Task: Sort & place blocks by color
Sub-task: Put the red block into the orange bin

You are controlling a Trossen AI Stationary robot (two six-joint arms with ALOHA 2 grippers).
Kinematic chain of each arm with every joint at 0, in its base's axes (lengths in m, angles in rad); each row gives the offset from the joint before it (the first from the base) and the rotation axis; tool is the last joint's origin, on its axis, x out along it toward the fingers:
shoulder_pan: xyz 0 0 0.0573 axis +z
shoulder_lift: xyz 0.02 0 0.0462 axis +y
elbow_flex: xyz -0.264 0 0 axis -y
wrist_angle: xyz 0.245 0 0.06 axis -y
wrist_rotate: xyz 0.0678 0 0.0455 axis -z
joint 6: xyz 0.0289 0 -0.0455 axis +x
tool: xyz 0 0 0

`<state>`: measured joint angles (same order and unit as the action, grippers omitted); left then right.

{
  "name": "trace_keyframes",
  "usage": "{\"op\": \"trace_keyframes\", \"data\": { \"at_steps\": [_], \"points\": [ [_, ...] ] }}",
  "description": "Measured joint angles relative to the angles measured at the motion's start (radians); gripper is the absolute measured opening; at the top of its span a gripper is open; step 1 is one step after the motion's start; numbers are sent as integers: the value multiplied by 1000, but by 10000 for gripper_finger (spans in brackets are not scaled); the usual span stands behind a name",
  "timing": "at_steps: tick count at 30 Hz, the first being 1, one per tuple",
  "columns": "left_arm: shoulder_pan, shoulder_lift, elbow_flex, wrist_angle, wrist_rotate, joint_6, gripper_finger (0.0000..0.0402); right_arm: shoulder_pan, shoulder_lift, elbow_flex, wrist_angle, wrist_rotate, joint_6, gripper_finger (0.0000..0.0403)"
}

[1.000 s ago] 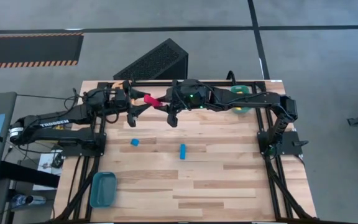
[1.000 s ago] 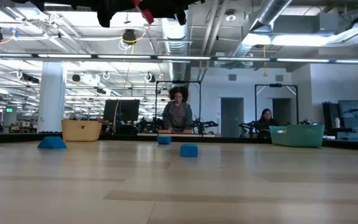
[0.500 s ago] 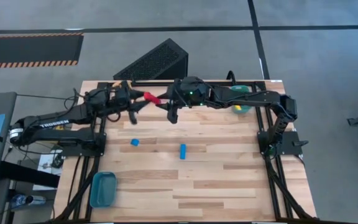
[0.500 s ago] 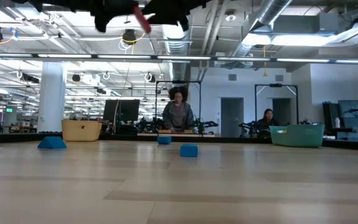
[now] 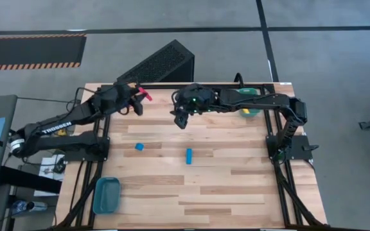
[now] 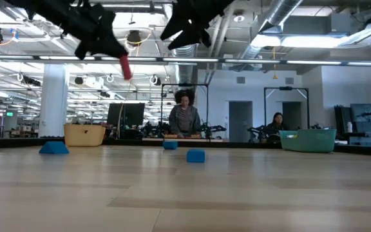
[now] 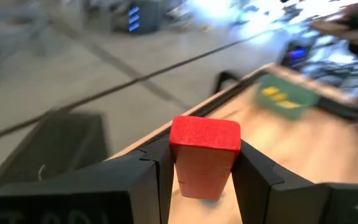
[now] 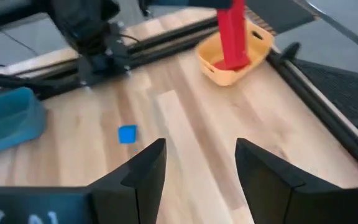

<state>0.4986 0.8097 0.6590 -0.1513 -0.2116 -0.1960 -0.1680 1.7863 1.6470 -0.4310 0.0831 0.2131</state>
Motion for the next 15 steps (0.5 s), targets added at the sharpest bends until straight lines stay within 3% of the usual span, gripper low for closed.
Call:
{"op": "trace_keyframes", "data": {
  "at_steps": [3, 8, 15],
  "points": [
    [78, 0, 0, -95, -66, -46, 97, 2, 10, 0, -8, 27, 1, 204],
    [221, 17, 0, -288, -262, -201, 97, -1, 20, -57, 55, 20, 66, 198],
    [359, 119, 0, -351, -228, -232, 112, -3, 19, -139, 69, 20, 156, 194]
  ]
}}
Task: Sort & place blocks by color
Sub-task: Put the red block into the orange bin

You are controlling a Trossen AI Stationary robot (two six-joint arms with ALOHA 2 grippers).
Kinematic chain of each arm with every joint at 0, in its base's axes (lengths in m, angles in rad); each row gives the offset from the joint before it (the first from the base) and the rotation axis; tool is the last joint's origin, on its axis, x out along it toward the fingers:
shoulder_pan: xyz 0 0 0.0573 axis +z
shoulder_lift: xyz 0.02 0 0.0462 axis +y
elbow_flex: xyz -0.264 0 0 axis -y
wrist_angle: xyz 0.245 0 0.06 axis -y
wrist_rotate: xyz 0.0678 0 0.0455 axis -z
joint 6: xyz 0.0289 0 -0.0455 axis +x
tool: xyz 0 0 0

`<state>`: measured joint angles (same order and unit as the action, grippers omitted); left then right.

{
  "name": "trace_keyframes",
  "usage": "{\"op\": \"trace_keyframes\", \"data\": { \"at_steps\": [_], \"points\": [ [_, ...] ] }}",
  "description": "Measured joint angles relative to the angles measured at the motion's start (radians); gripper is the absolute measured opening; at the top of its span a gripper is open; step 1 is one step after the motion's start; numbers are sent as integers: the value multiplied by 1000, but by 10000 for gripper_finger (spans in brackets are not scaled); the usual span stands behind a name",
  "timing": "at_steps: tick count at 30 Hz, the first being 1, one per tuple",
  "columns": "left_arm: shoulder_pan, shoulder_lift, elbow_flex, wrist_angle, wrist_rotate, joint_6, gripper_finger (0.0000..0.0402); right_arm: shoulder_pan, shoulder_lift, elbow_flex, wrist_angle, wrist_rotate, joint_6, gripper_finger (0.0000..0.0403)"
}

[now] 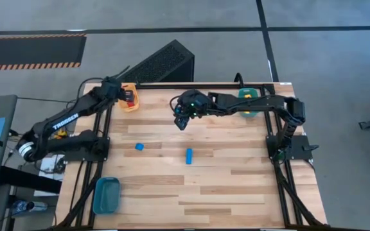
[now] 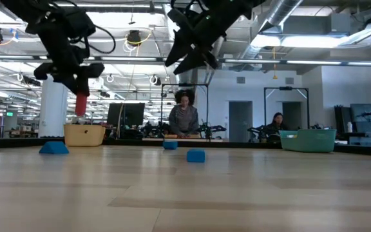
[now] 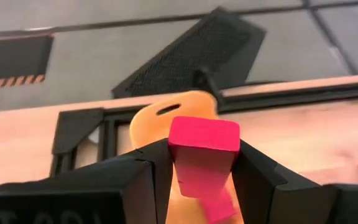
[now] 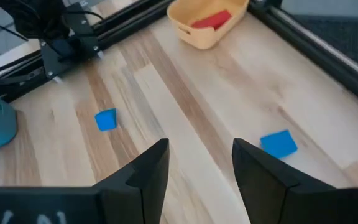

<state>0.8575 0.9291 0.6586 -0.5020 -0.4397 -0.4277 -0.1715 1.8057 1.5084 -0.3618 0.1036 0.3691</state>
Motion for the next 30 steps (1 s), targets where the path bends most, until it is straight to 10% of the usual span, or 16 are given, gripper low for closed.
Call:
{"op": "trace_keyframes", "data": {
  "at_steps": [6, 30],
  "points": [
    [-48, 88, -1, 3, -115, -26, 107, 1, 0, -11, 13, 0, 55, 194],
    [24, 288, 0, 49, -24, -67, 167, 18, 74, -9, 13, -42, 75, 198]
  ]
}}
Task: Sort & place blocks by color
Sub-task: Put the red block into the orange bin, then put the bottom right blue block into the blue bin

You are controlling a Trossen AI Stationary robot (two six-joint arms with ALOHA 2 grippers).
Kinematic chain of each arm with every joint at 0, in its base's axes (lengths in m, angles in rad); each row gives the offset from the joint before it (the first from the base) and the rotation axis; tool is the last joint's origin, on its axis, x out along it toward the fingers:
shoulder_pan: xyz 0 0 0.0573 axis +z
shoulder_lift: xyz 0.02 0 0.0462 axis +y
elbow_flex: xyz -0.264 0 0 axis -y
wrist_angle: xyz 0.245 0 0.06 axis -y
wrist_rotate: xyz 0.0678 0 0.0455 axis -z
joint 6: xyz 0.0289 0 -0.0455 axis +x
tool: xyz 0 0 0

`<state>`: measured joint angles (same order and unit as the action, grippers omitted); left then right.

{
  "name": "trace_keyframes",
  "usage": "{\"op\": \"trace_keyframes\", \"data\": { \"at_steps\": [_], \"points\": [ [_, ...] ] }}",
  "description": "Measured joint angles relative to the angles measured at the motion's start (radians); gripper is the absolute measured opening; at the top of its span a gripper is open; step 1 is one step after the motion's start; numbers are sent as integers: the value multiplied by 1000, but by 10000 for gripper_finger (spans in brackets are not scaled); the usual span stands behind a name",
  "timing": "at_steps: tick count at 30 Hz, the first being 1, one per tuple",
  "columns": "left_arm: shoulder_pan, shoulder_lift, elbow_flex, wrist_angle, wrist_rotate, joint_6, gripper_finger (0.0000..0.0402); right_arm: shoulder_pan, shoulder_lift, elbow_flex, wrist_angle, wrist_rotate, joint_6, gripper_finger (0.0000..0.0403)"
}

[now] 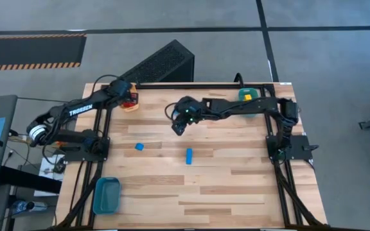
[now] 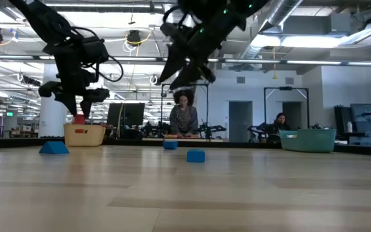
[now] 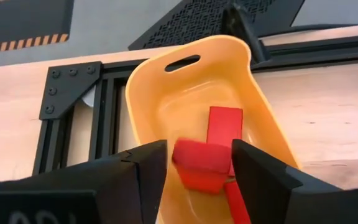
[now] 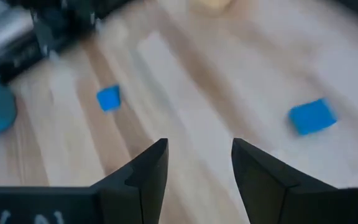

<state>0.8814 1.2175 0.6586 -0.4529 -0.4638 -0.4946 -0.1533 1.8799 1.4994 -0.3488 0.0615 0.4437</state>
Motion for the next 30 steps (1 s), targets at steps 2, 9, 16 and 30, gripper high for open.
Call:
{"op": "trace_keyframes", "data": {
  "at_steps": [2, 9, 16, 30],
  "points": [
    [0, -26, 0, -10, 18, 0, 176, 9, 33, 0, -5, -37, 1, 200],
    [-27, -194, 0, -47, 127, 5, 198, 60, 88, -1, -8, -63, 1, 197],
    [-200, -364, 0, -63, 140, -88, 195, 17, 88, 0, -6, -60, -5, 200],
    [-471, -382, 1, -46, -34, -247, 192, -161, 247, 138, -94, -73, -22, 206]
  ]
}}
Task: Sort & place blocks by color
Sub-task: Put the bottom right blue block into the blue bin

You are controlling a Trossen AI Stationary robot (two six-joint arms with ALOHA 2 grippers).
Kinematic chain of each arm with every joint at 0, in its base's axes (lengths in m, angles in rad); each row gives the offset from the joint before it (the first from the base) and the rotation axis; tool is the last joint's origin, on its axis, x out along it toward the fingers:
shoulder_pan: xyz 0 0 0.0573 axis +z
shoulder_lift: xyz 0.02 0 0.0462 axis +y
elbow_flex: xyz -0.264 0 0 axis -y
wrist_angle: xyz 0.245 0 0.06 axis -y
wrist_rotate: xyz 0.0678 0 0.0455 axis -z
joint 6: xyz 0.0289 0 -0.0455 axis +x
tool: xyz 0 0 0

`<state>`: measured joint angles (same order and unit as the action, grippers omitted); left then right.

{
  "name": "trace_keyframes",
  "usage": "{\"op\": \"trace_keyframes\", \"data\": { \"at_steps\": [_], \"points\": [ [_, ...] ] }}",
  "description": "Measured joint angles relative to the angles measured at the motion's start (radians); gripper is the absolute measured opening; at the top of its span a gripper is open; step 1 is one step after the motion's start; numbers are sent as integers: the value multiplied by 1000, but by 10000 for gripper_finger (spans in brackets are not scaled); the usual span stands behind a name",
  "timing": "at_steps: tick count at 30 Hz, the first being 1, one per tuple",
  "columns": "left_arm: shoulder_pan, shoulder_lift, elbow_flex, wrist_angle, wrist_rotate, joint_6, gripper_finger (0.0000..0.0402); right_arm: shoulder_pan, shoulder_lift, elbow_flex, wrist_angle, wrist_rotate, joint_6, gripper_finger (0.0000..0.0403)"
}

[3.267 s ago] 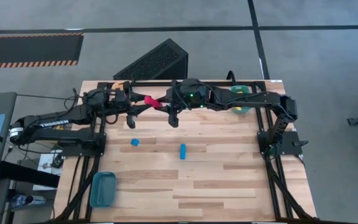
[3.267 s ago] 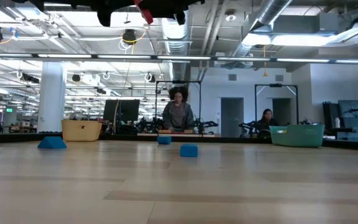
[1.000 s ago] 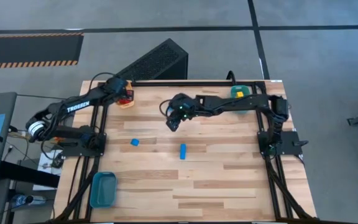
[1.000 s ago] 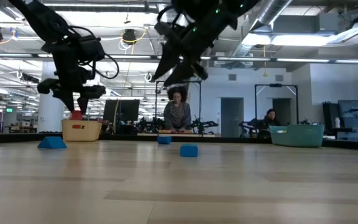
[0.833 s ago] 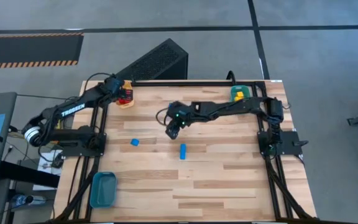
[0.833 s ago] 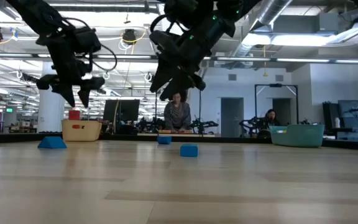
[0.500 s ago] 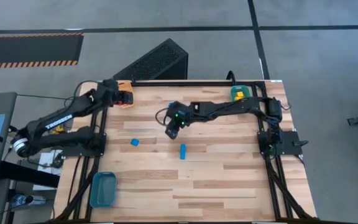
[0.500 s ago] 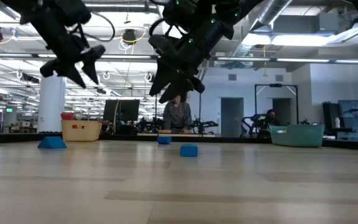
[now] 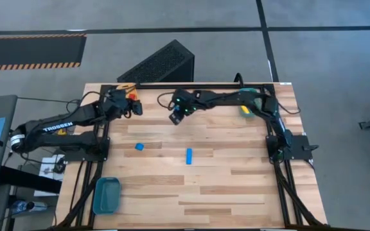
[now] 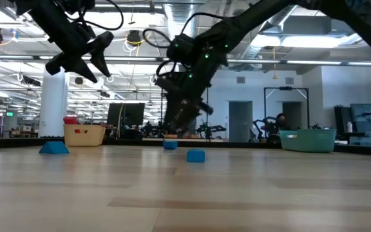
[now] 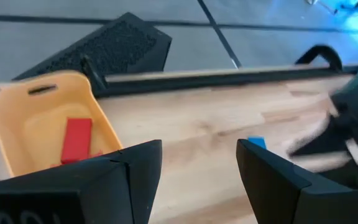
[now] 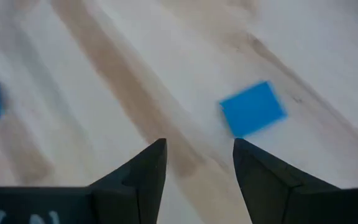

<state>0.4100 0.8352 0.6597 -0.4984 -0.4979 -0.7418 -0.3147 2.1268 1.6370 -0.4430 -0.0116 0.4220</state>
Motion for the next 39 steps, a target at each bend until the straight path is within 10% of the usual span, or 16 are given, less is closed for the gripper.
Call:
{"op": "trace_keyframes", "data": {
  "at_steps": [16, 32, 39],
  "points": [
    [-50, 22, 0, -11, 8, 59, 192, -52, 219, 431, -477, -40, -262, 190],
    [-136, 21, 0, -36, 93, 43, 192, 128, 210, 429, -514, 12, -340, 180],
    [-259, 22, 0, -60, 23, -95, 192, 165, 45, 145, -279, -13, -299, 168]
  ]
}}
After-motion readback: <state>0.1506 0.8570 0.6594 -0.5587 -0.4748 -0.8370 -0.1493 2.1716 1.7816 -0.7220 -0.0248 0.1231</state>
